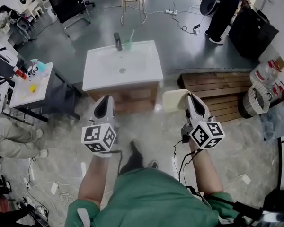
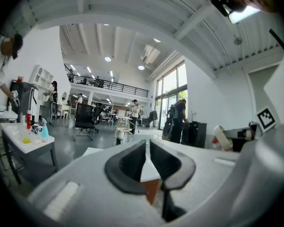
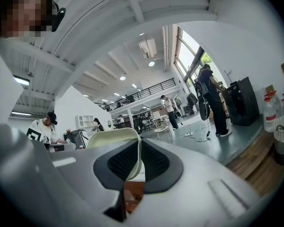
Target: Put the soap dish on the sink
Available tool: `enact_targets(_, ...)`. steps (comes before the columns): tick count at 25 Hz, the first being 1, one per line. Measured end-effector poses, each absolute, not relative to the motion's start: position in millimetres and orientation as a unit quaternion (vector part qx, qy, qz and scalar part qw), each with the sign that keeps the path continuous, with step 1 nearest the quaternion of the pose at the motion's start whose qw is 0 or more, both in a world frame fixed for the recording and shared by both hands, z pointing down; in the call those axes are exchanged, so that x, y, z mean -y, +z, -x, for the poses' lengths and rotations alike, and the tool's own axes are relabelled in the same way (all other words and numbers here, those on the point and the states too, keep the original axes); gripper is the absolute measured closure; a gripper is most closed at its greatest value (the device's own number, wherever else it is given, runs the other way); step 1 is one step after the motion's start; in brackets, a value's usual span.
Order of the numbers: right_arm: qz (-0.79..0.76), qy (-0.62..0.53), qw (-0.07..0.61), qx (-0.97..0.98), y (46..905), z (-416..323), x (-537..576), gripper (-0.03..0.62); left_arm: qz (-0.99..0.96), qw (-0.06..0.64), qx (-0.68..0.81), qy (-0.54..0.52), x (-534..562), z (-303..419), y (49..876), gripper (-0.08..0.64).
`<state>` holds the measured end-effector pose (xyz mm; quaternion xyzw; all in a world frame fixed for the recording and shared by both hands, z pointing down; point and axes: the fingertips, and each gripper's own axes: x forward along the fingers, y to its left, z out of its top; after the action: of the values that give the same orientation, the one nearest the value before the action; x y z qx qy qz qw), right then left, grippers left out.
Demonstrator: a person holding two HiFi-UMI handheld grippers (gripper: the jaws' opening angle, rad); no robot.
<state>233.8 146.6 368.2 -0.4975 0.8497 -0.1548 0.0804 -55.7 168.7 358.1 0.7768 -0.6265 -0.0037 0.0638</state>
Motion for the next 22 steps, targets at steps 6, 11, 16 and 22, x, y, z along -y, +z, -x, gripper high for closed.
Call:
enact_targets(6, 0.510, -0.164, 0.069, -0.841, 378.7, -224.0, -107.6, 0.575, -0.781, 0.078, 0.619, -0.005, -120.4, 71.5, 372.0, 0.535)
enact_targets(11, 0.529, -0.165, 0.065, -0.830, 377.4, -214.7, -63.3, 0.575, -0.790, 0.089, 0.607, -0.009, -67.5, 85.7, 379.5, 0.535)
enact_targets(16, 0.545, -0.165, 0.056, -0.820, 378.4, -191.5, -19.1, 0.575, -0.792, 0.102, 0.601, -0.018, -13.4, 119.0, 386.0, 0.535)
enact_targets(22, 0.555, -0.171, 0.045, -0.813, 381.3, -162.6, 23.4, 0.575, -0.793, 0.118, 0.597, -0.024, 35.5, 153.6, 397.8, 0.535)
